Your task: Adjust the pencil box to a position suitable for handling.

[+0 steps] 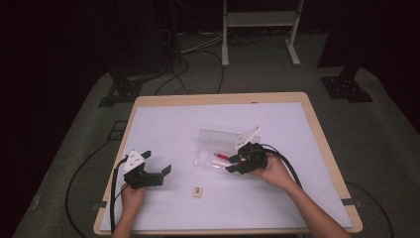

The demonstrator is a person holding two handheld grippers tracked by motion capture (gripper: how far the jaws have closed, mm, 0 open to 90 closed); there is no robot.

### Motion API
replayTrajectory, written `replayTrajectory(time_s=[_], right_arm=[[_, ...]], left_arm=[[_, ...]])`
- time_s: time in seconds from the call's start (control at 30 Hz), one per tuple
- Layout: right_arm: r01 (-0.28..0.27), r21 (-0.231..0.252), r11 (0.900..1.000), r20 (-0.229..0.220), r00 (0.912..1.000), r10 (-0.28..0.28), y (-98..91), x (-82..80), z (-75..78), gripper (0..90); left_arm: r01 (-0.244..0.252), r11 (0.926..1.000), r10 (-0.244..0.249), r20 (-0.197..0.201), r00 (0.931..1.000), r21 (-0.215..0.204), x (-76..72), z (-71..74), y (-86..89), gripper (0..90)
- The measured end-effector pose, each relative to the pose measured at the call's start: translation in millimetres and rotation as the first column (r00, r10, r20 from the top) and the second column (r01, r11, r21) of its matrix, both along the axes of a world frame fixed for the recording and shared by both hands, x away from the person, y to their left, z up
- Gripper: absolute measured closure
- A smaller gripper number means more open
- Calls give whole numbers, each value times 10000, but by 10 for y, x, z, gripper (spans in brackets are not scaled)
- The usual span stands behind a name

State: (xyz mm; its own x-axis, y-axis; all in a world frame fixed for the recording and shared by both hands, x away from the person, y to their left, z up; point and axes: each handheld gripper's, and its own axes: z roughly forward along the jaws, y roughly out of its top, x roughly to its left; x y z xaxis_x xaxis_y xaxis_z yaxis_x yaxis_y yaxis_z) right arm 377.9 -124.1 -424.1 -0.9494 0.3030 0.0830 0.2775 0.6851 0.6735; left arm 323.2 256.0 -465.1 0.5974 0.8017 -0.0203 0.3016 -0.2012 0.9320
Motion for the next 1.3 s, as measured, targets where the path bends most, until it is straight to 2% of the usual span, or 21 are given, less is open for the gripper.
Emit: replayTrajectory(time_s=[0.23,0.9,1.3], right_arm=[[-153,236,9996,-115,9998,156,88,-94,22,524],[-795,430,9959,-292,9963,807,349,-258,-32,433],[-1180,325,9925,-371,9922,1192,513,-332,-84,413]], left_arm=[[-2,10000,2,-1,10000,-3,1,0,0,0],[-6,10000,6,-4,10000,-9,1,-1,2,0],[-2,10000,2,-7,10000,-18,1,-1,2,0]])
